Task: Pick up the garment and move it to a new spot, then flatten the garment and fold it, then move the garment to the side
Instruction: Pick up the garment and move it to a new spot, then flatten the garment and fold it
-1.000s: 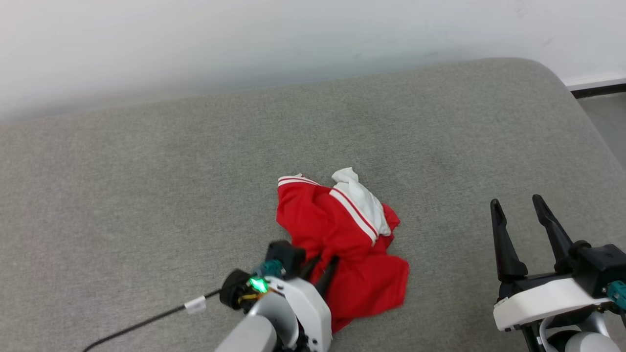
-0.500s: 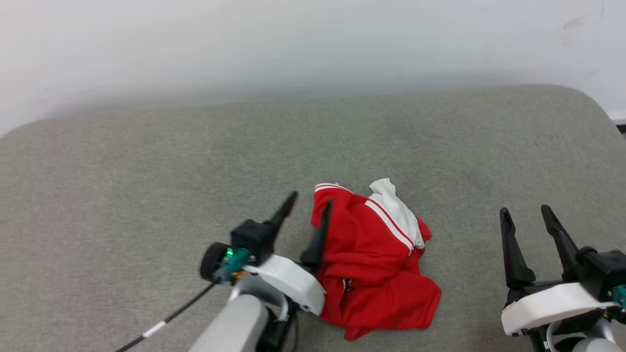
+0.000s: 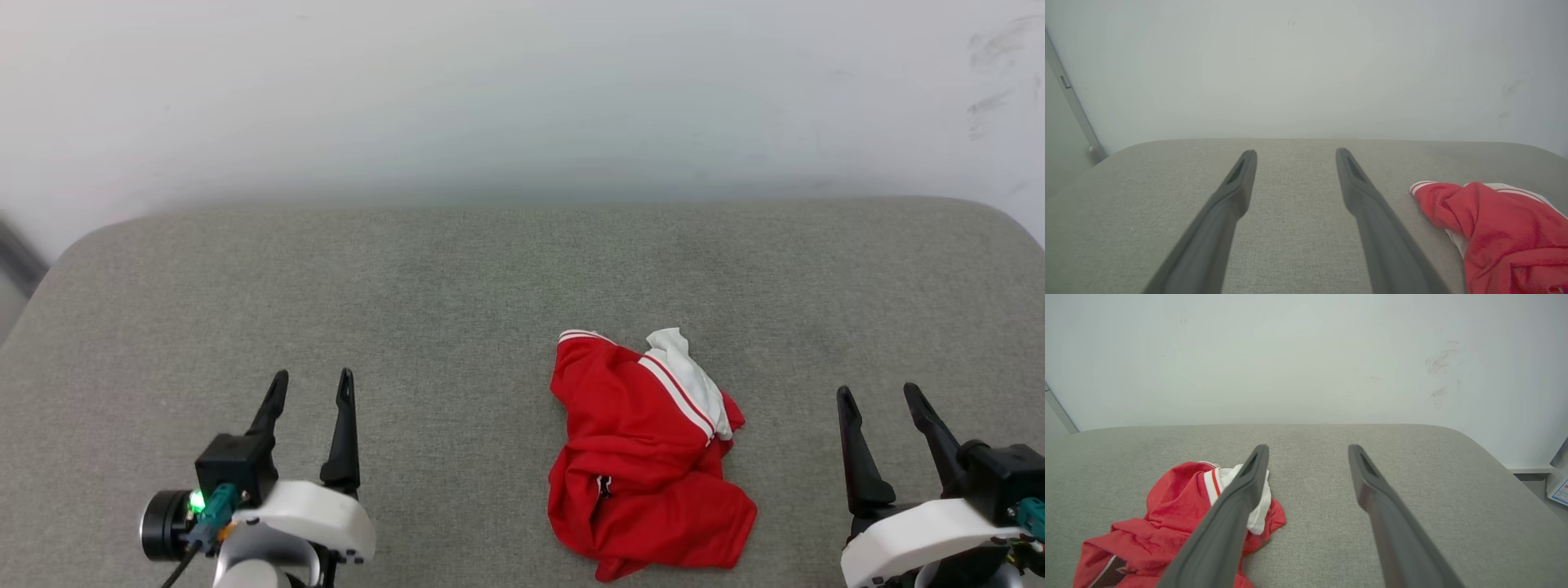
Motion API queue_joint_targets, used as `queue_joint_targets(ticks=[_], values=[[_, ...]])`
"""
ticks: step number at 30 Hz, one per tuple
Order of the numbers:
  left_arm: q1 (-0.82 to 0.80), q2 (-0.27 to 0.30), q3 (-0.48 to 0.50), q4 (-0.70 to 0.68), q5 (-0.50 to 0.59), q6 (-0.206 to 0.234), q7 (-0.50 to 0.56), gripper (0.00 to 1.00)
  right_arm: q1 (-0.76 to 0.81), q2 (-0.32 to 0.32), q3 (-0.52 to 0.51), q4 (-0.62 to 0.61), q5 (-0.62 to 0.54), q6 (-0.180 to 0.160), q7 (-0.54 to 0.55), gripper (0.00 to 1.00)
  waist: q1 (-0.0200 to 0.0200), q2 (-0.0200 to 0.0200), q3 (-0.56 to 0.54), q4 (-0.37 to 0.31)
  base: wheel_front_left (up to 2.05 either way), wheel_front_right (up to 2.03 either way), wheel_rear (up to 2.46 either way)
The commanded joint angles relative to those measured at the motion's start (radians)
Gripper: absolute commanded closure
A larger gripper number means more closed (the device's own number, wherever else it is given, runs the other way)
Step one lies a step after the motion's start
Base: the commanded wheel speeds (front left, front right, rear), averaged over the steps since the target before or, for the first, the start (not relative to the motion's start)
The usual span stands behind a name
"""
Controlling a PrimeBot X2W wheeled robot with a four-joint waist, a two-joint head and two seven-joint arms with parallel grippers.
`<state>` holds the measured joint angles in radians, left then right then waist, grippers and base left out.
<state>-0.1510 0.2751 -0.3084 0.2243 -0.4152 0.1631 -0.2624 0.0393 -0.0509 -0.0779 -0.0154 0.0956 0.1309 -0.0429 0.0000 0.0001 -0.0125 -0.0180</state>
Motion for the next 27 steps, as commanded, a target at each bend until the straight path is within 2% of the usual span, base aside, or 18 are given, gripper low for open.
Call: queue_joint_targets(ticks=[1, 5, 16, 19, 23, 24, 27], values=[[0.026, 0.006, 0.000, -0.020, -0.002, 0.005, 0.006, 0.00, 0.014, 0.001, 0.001, 0.001, 0.003, 0.000, 0.004, 0.00, 0.0000, -0.0001, -0.004, -0.003, 0.00, 0.00, 0.00], [0.061, 0.019, -0.004, -0.052, -0.010, 0.004, 0.025, 0.00, 0.026, 0.001, 0.003, -0.003, 0.006, 0.000, 0.011, 0.00, 0.0000, -0.0001, -0.007, -0.010, 0.00, 0.00, 0.00], [0.084, 0.011, 0.002, -0.094, -0.032, 0.025, 0.037, 0.00, 0.019, 0.001, -0.007, 0.021, 0.013, 0.000, 0.055, 0.00, 0.0000, -0.0001, -0.010, -0.017, 0.00, 0.00, 0.00], [0.081, 0.007, 0.004, -0.101, -0.034, 0.030, 0.035, 0.00, -0.011, 0.001, -0.028, 0.064, 0.047, 0.000, 0.126, 0.00, 0.0000, -0.0001, -0.003, -0.010, 0.00, 0.00, 0.00], [0.055, -0.001, -0.002, -0.110, -0.039, 0.025, 0.034, 0.00, -0.093, 0.002, -0.044, 0.138, 0.065, 0.000, 0.299, 0.00, 0.0000, -0.0001, 0.023, 0.013, 0.00, 0.00, 0.00], [0.036, -0.004, -0.011, -0.113, -0.033, 0.019, 0.035, 0.00, -0.151, -0.005, -0.029, 0.158, 0.077, 0.000, 0.383, 0.00, 0.0000, -0.0001, 0.043, 0.029, 0.00, 0.00, 0.00], [0.010, -0.007, -0.023, -0.113, -0.025, 0.012, 0.033, 0.00, -0.233, -0.041, 0.027, 0.184, 0.098, 0.000, 0.518, 0.00, 0.0000, -0.0001, 0.074, 0.058, 0.00, 0.00, 0.00]])
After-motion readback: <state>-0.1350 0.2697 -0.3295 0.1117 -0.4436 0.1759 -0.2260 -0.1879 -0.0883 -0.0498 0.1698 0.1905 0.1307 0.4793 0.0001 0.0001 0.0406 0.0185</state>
